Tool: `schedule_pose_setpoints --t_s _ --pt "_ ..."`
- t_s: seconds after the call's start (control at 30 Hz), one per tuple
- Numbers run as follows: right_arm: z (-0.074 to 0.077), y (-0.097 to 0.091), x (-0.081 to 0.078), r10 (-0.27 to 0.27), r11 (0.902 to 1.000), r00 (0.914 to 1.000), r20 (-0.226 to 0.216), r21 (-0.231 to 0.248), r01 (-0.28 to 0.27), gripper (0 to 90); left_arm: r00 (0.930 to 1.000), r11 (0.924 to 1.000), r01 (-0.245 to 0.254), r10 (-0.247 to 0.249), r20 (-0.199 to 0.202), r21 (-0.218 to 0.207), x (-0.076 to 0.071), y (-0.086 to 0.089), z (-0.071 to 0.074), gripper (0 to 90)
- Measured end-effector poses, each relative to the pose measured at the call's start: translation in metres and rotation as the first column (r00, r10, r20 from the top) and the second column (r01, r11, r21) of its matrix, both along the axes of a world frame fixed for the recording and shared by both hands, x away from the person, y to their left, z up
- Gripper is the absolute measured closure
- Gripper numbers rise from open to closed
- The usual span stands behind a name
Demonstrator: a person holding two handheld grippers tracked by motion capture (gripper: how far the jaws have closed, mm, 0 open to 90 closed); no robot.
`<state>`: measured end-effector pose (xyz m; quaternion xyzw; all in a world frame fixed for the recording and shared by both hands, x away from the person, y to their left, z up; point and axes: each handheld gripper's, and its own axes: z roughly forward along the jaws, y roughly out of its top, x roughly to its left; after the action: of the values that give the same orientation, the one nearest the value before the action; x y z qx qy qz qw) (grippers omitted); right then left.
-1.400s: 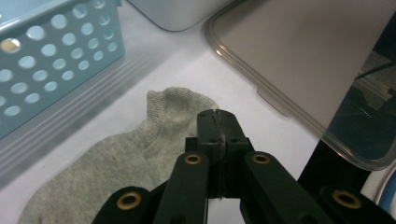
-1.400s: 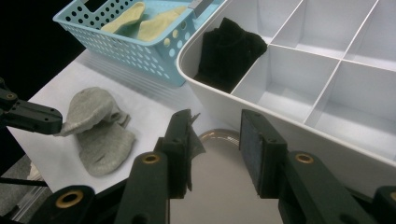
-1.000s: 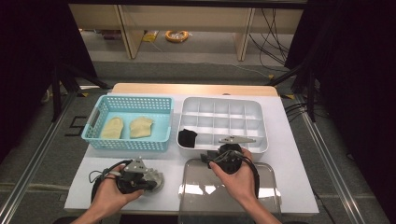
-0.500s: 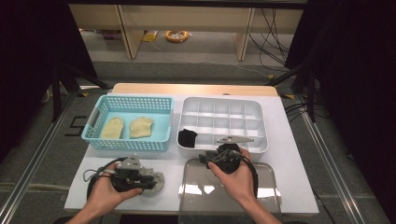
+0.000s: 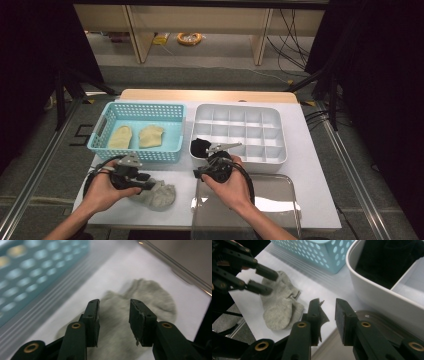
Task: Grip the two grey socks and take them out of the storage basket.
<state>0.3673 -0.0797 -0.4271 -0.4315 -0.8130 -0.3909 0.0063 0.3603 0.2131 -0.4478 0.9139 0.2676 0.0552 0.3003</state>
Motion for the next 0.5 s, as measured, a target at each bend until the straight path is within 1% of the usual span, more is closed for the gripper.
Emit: schedule_pose_setpoints --t_s 0.03,0.07,0.1,0.13,0.17,0.2,0.23,0.27,0.3,0.33,0.37,0.4,0.43,0.47,0.5 --pt "0.000 0.000 0.000 0.000 1.0000 1.0000 0.000 0.000 0.000 74.5 1.0000 1.0000 0.000 0.000 0.000 0.000 0.000 0.000 0.000 60.8" --pt "0.000 0.001 -0.002 -0.020 0.9998 0.9995 -0.026 0.001 0.020 73.7 0.9997 0.9994 0.023 -0.023 0.003 0.028 0.003 -0.008 -0.002 61.6" --pt "-0.001 -0.001 -0.002 -0.007 1.0000 1.0000 -0.006 0.003 0.007 73.5 0.9998 0.9993 0.021 -0.021 -0.003 0.029 0.005 -0.011 -0.004 61.8" --pt "-0.001 -0.001 -0.002 -0.007 1.0000 1.0000 -0.006 0.003 0.007 73.5 0.9998 0.9993 0.021 -0.021 -0.003 0.029 0.005 -0.011 -0.004 62.2" --pt "-0.001 -0.003 -0.003 -0.023 0.9997 0.9995 -0.021 -0.001 0.023 72.9 0.9996 0.9987 0.025 -0.024 -0.015 0.046 0.008 -0.012 -0.007 62.3" --pt "-0.001 -0.004 -0.003 -0.020 0.9998 0.9997 -0.013 0.004 0.020 72.6 0.9991 0.9981 0.036 -0.035 -0.022 0.049 0.010 -0.011 -0.007 62.1" --pt "-0.001 -0.006 -0.002 -0.027 0.9996 0.9994 -0.019 -0.009 0.027 72.3 0.9991 0.9981 0.036 -0.035 -0.022 0.049 0.010 -0.011 -0.007 61.7" --pt "-0.001 -0.006 -0.002 -0.027 0.9996 0.9994 -0.019 -0.009 0.027 72.3 0.9997 0.9999 0.011 -0.011 -0.024 0.009 0.008 -0.012 -0.009 61.7" --pt "-0.003 -0.008 -0.002 -0.031 0.9995 0.9993 -0.021 0.002 0.031 72.1 0.9997 0.9994 0.009 -0.009 -0.021 0.033 0.010 -0.008 -0.008 60.7" --pt "-0.003 -0.008 -0.002 -0.031 0.9995 0.9992 -0.026 -0.005 0.031 71.8 0.9994 0.9979 0.033 -0.032 -0.015 0.055 0.012 -0.005 -0.006 59.9" --pt "-0.004 -0.008 -0.002 -0.030 0.9995 0.9991 -0.029 -0.002 0.030 71.7 0.9999 0.9994 0.006 -0.006 -0.014 0.035 0.012 -0.004 -0.006 59.0" --pt "-0.004 -0.008 -0.002 -0.023 0.9997 0.9996 -0.018 -0.002 0.023 71.5 0.9996 0.9985 0.021 -0.020 -0.020 0.050 0.014 -0.001 -0.005 57.8" --pt "-0.004 -0.008 -0.002 -0.023 0.9997 0.9996 -0.018 -0.002 0.023 71.5 0.9996 0.9985 0.021 -0.020 -0.020 0.050 0.014 -0.001 -0.005 57.4" --pt "-0.003 -0.007 -0.003 -0.037 0.9993 0.9985 -0.041 -0.006 0.037 71.2 0.9994 0.9993 0.009 -0.008 -0.033 0.037 0.017 0.000 -0.008 57.5" --pt "-0.003 -0.007 -0.003 -0.037 0.9993 0.9985 -0.041 -0.006 0.037 71.2 0.9994 0.9993 0.009 -0.008 -0.033 0.037 0.017 0.000 -0.008 57.6"
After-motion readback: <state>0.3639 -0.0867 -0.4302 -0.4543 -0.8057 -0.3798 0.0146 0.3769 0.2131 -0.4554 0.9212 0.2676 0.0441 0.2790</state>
